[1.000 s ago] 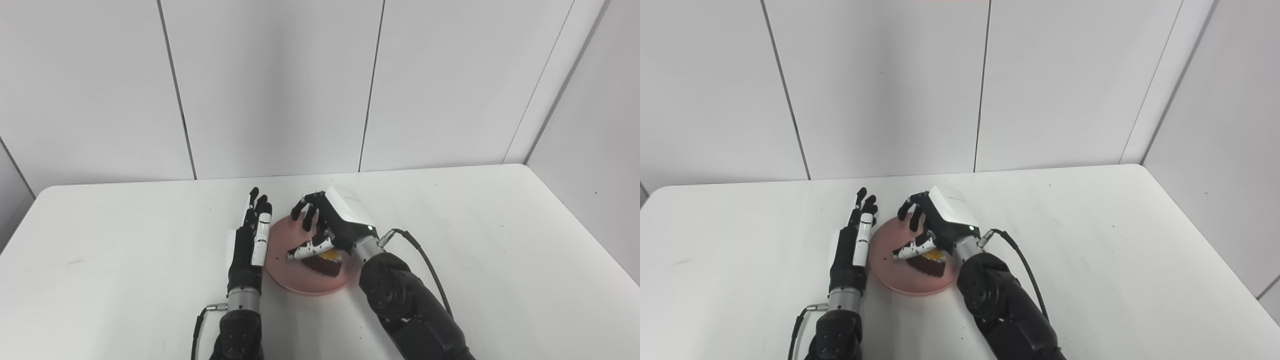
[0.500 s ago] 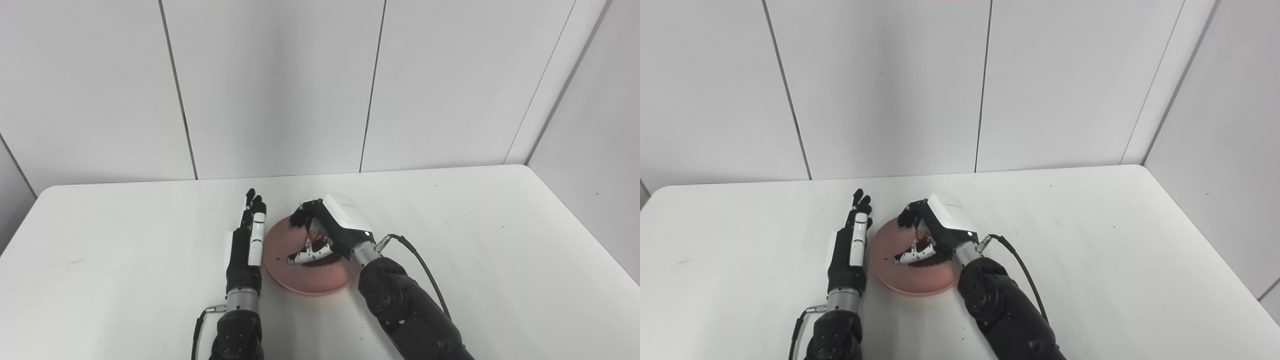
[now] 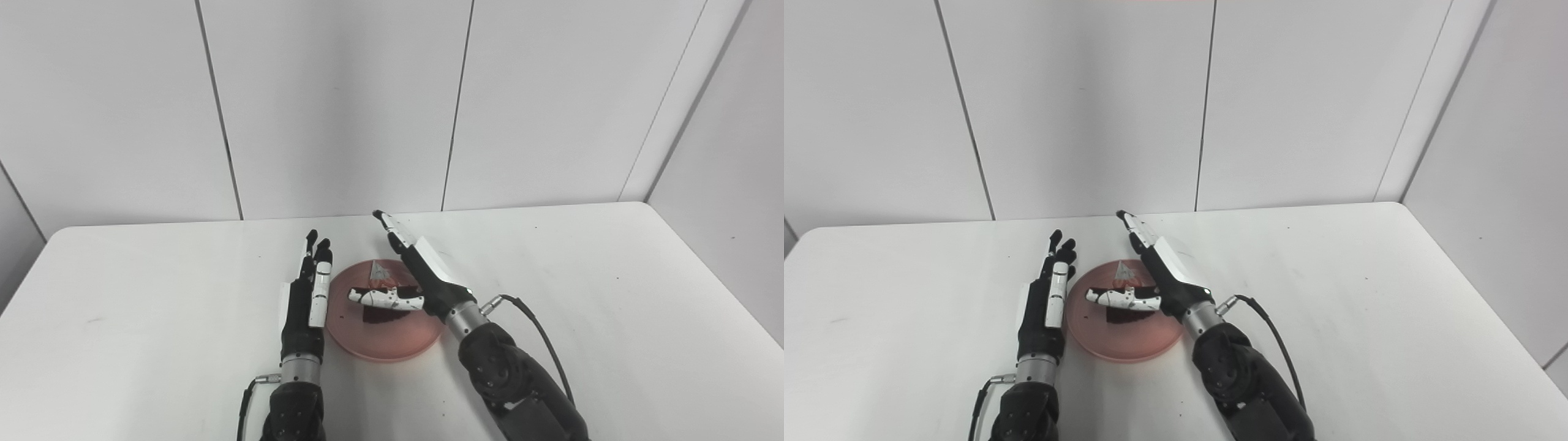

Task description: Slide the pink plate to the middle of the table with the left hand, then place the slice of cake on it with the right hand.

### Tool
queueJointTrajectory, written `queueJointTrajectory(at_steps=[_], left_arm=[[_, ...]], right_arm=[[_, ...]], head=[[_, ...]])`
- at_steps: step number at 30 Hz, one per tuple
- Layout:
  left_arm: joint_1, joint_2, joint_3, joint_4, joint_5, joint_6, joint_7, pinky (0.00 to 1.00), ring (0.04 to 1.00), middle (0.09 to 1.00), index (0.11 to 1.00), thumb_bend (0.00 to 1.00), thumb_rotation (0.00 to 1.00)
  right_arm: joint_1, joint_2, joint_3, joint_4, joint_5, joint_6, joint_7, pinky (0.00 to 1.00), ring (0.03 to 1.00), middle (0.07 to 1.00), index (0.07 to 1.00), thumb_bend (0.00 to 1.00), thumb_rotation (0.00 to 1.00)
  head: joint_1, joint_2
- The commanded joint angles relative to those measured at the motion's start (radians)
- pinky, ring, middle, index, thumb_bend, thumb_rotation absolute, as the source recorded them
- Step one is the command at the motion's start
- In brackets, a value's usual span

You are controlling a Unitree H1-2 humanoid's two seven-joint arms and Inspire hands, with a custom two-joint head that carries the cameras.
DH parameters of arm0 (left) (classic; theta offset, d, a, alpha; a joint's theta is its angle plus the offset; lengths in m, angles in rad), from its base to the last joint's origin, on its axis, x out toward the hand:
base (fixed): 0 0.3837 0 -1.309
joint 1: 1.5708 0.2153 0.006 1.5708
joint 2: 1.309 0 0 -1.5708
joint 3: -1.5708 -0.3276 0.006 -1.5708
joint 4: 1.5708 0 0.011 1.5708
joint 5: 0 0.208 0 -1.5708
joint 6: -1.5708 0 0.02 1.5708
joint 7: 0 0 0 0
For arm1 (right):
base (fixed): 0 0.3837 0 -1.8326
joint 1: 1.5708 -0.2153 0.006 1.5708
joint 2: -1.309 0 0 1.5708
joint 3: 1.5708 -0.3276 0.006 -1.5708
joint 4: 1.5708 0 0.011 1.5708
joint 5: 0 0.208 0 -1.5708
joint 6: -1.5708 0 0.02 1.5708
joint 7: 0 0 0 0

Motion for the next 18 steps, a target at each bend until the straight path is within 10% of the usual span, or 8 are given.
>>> queueJointTrajectory(at_steps=[1,10,18], left_arm=[[0.064,0.011,0.009,0.026,0.001,0.007,0.001,0.97,0.955,0.950,0.956,0.56,1.00],[0.066,0.041,0.021,-0.001,-0.051,-0.007,-0.051,0.97,0.968,0.965,0.966,0.56,1.00],[0.080,0.072,0.043,-0.063,-0.134,-0.022,-0.126,0.98,0.990,0.994,0.989,0.59,1.00]], right_arm=[[-0.008,-0.009,-0.025,-0.039,0.026,-0.066,-0.022,0.88,1.000,1.000,1.000,0.65,0.67],[0.079,0.039,-0.139,-0.052,0.075,-0.090,-0.119,0.90,0.962,0.998,1.000,0.66,0.74],[0.119,0.089,-0.252,0.022,0.451,-0.216,0.001,0.98,1.000,1.000,1.000,0.58,0.72]], head=[[0.001,0.002],[0.004,0.006],[0.035,0.004]])
